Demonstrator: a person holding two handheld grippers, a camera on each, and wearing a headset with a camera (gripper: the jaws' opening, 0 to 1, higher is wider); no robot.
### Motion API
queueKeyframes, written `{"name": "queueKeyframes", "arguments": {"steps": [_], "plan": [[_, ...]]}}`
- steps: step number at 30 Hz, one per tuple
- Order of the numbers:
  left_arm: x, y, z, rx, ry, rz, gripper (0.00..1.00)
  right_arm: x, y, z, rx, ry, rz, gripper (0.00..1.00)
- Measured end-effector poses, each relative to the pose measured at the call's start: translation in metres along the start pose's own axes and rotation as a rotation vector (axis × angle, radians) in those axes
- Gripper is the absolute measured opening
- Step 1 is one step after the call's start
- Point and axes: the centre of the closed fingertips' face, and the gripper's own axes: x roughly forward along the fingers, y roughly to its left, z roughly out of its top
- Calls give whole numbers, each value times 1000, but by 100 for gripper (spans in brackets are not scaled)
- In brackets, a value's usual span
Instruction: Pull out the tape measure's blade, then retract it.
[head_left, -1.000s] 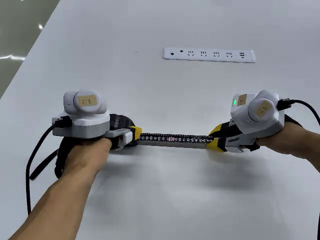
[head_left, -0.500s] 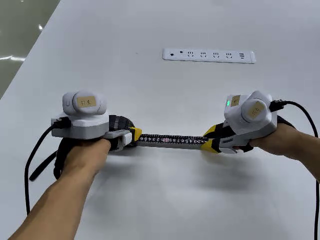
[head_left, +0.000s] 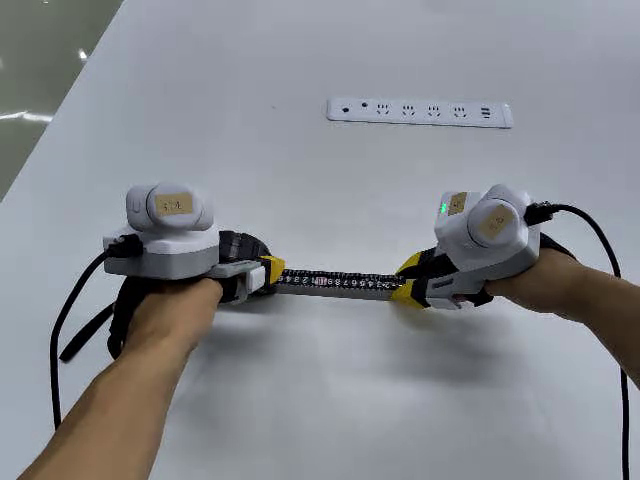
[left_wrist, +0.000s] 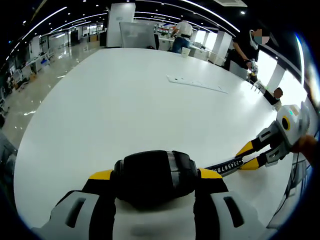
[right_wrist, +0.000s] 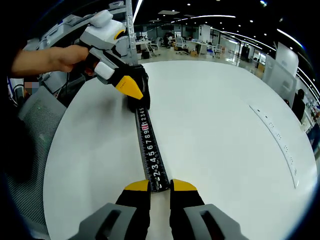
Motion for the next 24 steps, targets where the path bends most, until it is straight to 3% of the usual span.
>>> {"name": "queueKeyframes", "arguments": {"steps": [24], "plan": [[-1, -2, -1, -1, 2, -8, 59, 16, 9, 21, 4, -30, 17, 11]]}}
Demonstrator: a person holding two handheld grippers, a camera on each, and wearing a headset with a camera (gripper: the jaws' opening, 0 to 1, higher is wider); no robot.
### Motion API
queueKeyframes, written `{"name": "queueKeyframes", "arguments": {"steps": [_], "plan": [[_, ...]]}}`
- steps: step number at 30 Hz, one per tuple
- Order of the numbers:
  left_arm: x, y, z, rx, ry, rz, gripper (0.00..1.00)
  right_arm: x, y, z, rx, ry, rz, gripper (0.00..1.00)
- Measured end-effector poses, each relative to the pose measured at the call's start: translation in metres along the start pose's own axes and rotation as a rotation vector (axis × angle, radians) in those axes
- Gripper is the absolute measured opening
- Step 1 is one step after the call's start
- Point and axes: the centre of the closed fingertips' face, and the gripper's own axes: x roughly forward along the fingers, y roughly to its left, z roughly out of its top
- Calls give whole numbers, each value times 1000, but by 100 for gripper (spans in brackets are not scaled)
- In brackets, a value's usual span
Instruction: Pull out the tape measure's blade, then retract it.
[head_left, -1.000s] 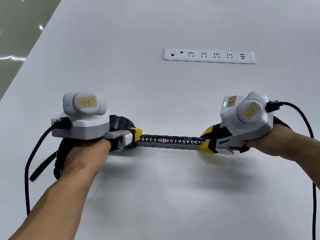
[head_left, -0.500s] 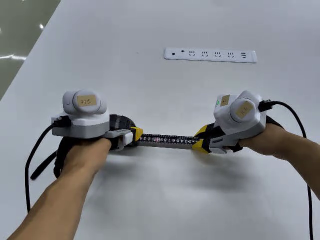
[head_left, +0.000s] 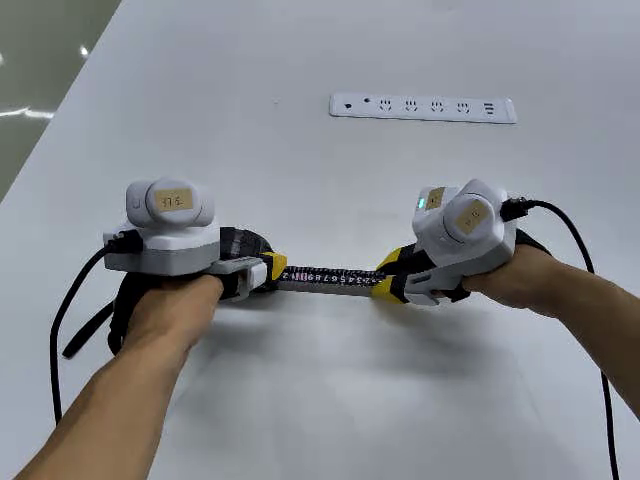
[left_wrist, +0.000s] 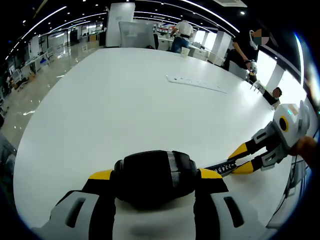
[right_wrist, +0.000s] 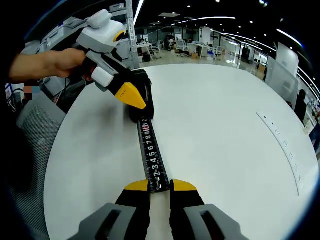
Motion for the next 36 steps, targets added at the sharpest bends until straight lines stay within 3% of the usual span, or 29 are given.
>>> {"name": "queueKeyframes", "arguments": {"steps": [36], "plan": [[1, 1, 1, -2, 5, -13, 59, 27, 7, 30, -2, -32, 21, 11]]}}
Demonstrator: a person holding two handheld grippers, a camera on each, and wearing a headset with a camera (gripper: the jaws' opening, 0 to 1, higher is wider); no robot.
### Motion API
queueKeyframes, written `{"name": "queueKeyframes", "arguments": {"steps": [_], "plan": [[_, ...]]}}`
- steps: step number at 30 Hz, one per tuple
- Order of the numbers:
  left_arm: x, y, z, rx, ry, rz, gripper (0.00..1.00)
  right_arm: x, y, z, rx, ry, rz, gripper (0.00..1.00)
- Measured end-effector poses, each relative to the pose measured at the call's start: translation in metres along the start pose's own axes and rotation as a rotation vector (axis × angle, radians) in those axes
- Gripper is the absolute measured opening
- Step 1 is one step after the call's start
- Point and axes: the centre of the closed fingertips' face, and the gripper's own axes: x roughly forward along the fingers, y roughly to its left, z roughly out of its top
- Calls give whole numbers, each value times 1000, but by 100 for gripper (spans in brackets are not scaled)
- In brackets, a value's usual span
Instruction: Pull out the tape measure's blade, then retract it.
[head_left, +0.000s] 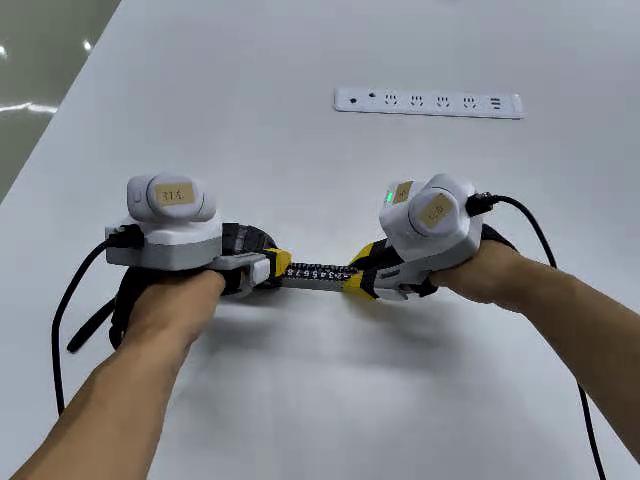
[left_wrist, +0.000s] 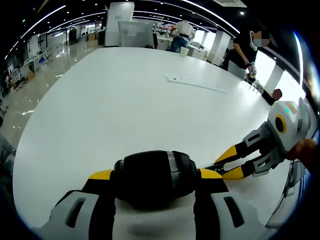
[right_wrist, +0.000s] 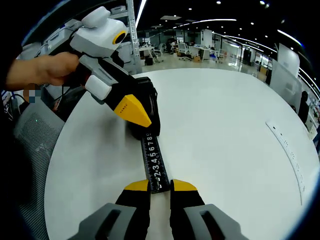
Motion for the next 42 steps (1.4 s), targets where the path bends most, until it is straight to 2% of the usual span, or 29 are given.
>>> {"name": "queueKeyframes", "arguments": {"steps": [13, 42], "plan": [[0, 0, 0, -4, 2, -6, 59, 12, 5, 13, -13, -10, 17, 11], [0, -1, -1, -10, 3, -9, 59, 34, 13, 39, -26, -68, 42, 11]]}}
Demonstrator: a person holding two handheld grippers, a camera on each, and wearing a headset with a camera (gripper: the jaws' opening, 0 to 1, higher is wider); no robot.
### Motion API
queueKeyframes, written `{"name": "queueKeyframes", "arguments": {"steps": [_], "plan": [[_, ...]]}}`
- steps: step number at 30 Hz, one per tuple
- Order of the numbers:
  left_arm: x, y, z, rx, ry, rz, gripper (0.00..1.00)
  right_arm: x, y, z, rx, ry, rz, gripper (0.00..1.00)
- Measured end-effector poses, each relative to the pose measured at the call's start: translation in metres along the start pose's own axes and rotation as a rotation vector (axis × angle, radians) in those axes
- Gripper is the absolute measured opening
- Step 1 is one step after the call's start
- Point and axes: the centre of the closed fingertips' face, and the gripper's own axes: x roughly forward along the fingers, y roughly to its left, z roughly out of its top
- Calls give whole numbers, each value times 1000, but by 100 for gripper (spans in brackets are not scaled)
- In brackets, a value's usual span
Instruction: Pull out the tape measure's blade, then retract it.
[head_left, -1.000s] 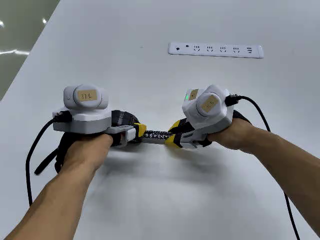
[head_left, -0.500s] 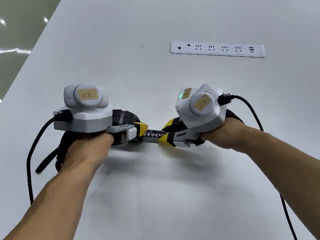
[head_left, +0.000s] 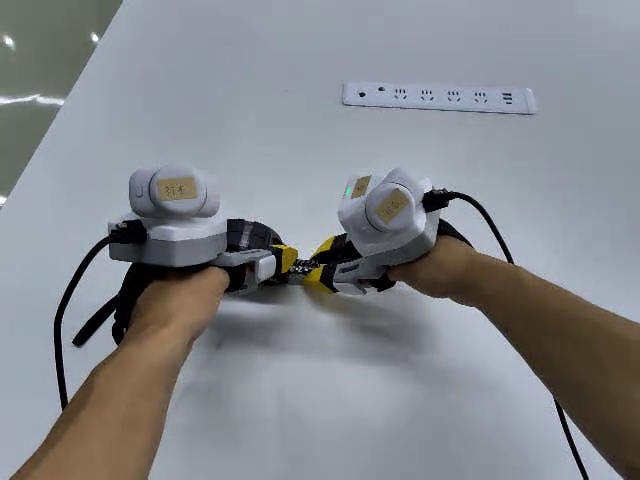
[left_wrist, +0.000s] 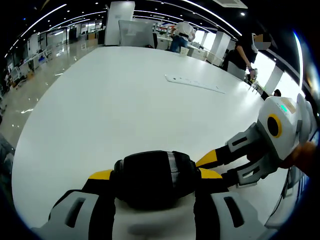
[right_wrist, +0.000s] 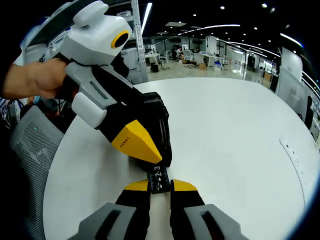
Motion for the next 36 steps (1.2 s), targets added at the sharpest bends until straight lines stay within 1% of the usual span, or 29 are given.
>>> {"name": "queueKeyframes", "arguments": {"steps": [7, 12, 14, 15, 20, 29, 36], "plan": [[0, 0, 0, -3, 1, -2, 59, 4, 1, 5, -7, -8, 7, 11], [0, -1, 0, -5, 1, -2, 59, 7, 2, 7, -23, -14, 12, 11], [0, -2, 0, -5, 1, -2, 59, 8, 2, 9, -19, -18, 16, 12], [0, -1, 1, -6, 1, -2, 59, 8, 2, 10, -17, -21, 18, 12], [0, -2, 0, -7, 0, -1, 60, 7, 3, 10, -36, -24, 26, 12], [0, -2, 0, -14, 2, 0, 61, 7, 4, 11, -55, -14, 27, 12], [-1, -2, 0, -22, 9, -1, 62, 8, 2, 11, -50, -9, 25, 13]]}}
